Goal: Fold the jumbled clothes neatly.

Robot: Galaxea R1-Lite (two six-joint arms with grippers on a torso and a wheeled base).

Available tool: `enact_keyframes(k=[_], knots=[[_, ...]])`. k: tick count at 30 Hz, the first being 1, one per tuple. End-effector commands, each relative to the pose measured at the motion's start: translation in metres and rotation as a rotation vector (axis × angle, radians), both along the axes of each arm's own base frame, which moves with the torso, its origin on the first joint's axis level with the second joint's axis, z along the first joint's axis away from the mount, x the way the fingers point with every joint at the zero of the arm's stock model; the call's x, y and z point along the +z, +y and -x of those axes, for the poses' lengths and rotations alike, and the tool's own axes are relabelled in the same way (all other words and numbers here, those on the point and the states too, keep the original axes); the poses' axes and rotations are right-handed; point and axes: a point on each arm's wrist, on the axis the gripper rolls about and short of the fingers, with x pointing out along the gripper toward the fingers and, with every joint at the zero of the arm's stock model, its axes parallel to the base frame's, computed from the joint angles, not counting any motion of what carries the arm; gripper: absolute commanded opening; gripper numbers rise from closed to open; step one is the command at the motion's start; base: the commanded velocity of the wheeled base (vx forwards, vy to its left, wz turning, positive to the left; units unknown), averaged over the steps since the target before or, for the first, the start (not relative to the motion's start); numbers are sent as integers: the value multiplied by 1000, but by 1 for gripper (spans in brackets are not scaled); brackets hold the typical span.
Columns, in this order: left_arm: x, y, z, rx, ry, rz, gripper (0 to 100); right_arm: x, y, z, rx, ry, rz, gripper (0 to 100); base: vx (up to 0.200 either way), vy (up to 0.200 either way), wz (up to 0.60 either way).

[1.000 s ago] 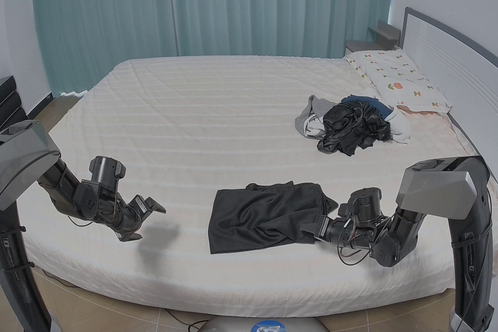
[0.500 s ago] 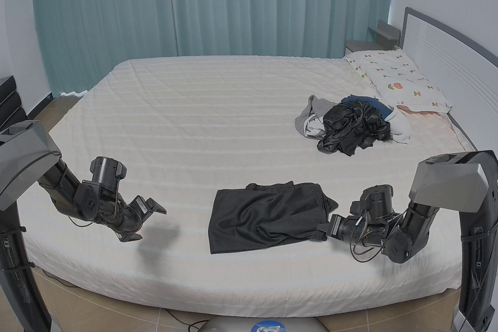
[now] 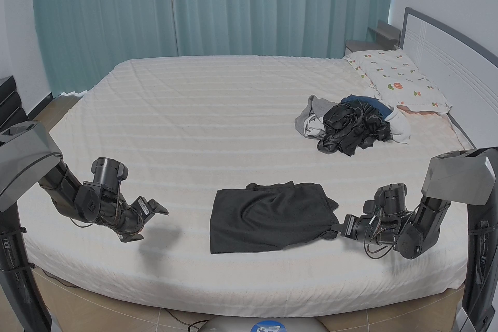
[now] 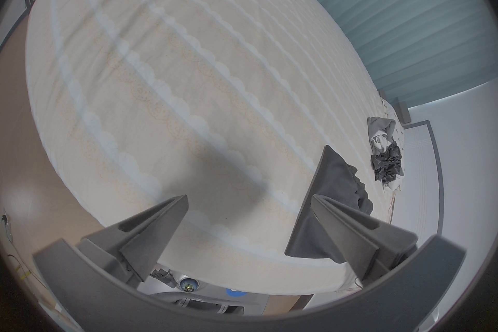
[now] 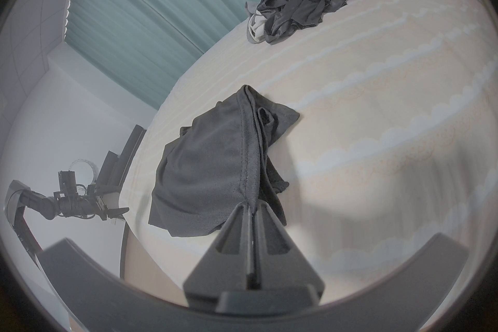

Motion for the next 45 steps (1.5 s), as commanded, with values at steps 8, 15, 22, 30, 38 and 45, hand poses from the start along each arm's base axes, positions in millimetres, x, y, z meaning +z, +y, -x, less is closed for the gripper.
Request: enact_keyframes(k=[8, 15, 22, 30, 38, 45], knots=[[0, 0, 8, 3, 8, -18, 100, -5, -3, 0, 11, 18, 31, 100, 0, 0, 0], [2, -2, 11, -6, -95, -23, 100, 15, -14, -5, -41, -14, -12, 100, 0, 0, 0], [1, -2, 10, 4, -91, -16, 100, 24, -11, -16, -65, -36, -47, 100, 0, 0, 0], [6, -8, 13, -8, -99, 2, 100, 24, -9, -21, -65, 7, -36, 100, 0, 0, 0], [0, -7, 19, -22, -101, -2, 100, 28, -4, -24, -55, -15, -41, 100, 125, 0, 0], [-1, -7, 18, -19, -114, -1, 100, 30, -3, -29, -56, -30, -44, 100, 200, 0, 0]])
